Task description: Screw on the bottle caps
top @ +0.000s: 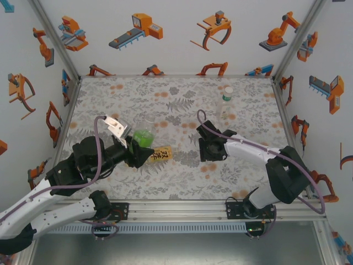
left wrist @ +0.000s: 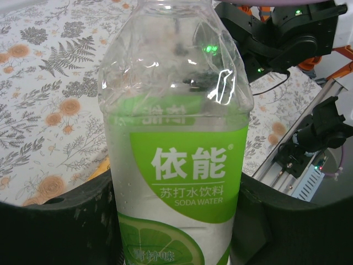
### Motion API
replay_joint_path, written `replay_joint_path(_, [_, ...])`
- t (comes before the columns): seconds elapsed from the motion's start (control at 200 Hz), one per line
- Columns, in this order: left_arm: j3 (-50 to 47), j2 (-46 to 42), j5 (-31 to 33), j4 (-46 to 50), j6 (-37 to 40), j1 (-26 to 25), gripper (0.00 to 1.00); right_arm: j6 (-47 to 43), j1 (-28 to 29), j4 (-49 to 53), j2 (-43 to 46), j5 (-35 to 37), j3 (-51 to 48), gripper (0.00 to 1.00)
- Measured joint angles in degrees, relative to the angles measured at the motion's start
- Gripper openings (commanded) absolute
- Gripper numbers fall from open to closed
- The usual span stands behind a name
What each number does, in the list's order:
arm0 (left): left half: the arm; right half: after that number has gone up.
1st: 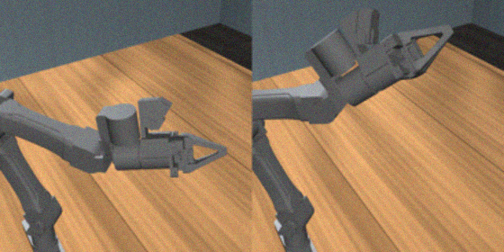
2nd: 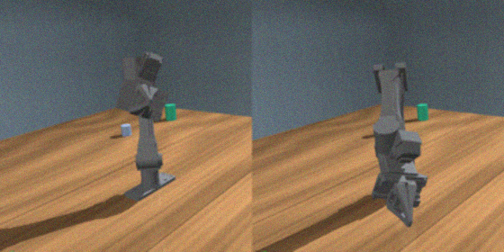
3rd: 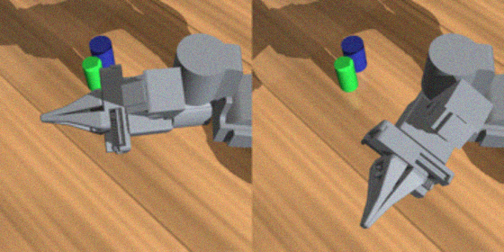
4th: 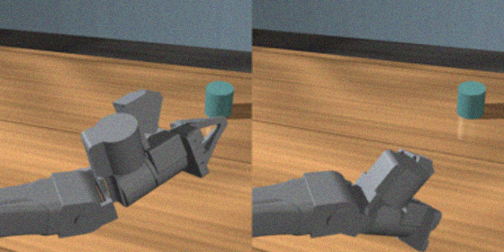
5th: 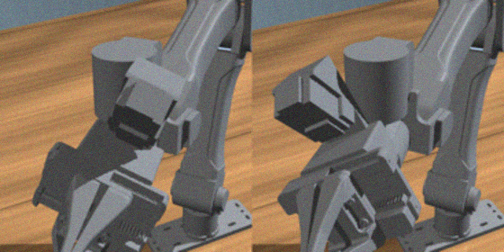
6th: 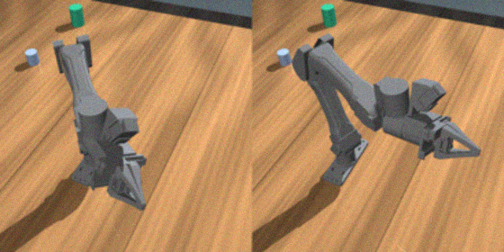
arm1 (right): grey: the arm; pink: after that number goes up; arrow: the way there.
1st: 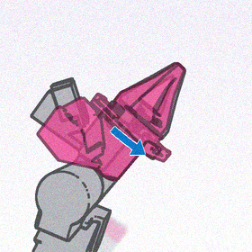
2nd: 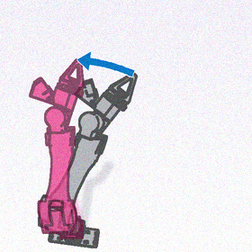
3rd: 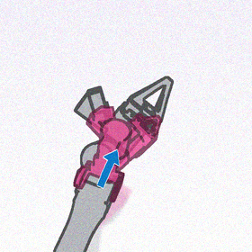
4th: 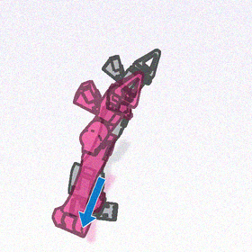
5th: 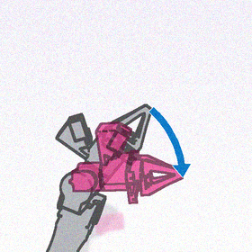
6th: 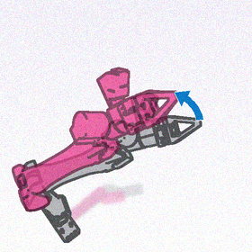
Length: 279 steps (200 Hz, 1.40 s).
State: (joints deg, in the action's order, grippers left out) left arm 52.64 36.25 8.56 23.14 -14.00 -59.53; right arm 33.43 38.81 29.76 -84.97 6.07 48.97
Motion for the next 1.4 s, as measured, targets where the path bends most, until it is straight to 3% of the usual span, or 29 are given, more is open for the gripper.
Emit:
replay_joint_path(0.516, [0.0, 0.04, 0.0, -0.02, 0.0, 0.0, 0.17, 0.42, 0.0, -0.68, -2.05, -0.28, -2.05, 0.46])
replay_joint_path(0.981, [0.0, 0.42, 0.0, -0.02, 0.0, 0.0, 0.17, 1.03, -1.2, -3.32, -2.45, -2.75, -2.43, 0.19])
replay_joint_path(1.217, [0.07, 0.98, 0.0, -0.02, 0.0, 0.0, 0.17, 1.92, -3.08, -11.78, -0.52, -12.55, -6.05, 0.19])
replay_joint_path(1.397, [0.72, 2.01, -0.04, -0.02, 0.0, 0.0, 0.17, 5.73, -7.1, -19.3, 0.02, -20.59, -10.14, 0.26])
